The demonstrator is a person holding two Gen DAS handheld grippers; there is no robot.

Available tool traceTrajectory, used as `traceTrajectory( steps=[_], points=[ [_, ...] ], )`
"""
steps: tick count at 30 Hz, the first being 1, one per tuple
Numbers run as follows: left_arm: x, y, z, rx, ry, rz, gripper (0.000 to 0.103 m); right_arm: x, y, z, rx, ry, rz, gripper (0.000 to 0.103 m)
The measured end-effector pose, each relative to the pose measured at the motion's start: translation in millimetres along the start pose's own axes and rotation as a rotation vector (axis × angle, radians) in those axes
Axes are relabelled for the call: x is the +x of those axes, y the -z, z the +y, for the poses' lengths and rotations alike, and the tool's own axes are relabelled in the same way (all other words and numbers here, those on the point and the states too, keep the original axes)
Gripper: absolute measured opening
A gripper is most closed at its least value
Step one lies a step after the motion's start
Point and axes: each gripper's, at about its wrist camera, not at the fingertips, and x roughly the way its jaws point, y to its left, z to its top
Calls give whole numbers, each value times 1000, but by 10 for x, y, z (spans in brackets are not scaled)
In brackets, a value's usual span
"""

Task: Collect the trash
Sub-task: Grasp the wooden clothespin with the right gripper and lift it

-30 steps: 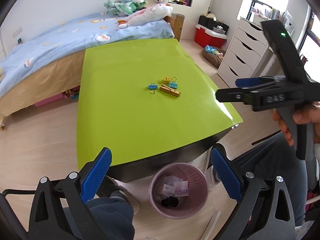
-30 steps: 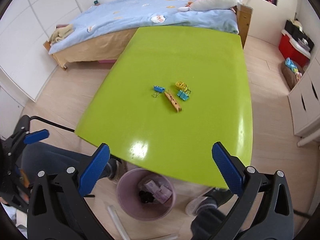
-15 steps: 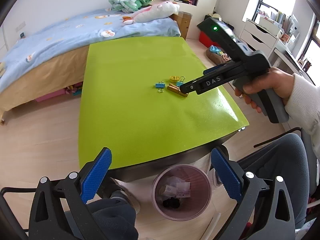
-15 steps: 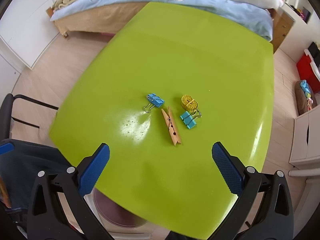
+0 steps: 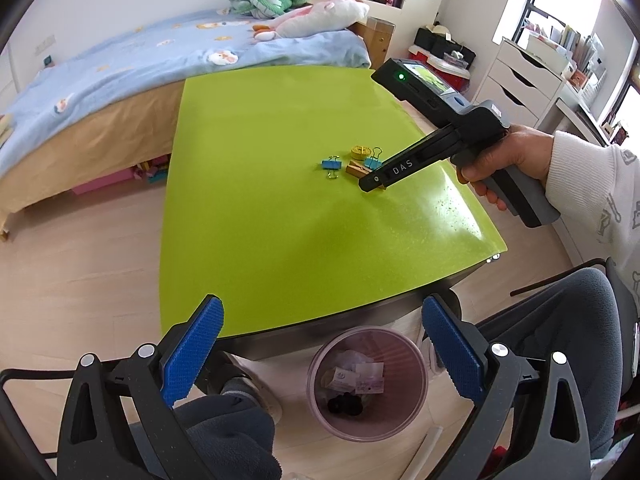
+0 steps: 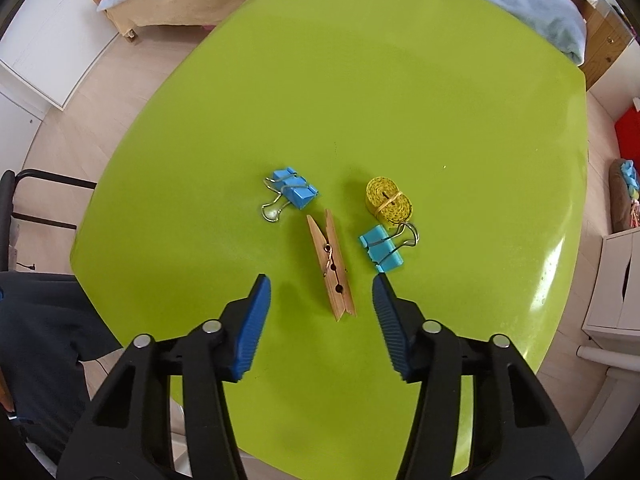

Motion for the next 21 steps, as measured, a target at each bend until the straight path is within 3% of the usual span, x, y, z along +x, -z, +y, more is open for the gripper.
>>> traceTrajectory(
  steps=[8, 15, 21],
  points=[
    [30, 14, 26, -8, 0, 12, 95, 65, -41, -78, 2, 10, 1, 40],
    [51, -4, 20, -8, 7, 16, 95, 45, 19, -117, 6, 49, -14, 12],
    [62, -48, 21, -4, 6, 13, 95, 5, 90, -124, 25, 54, -40, 12]
  ],
)
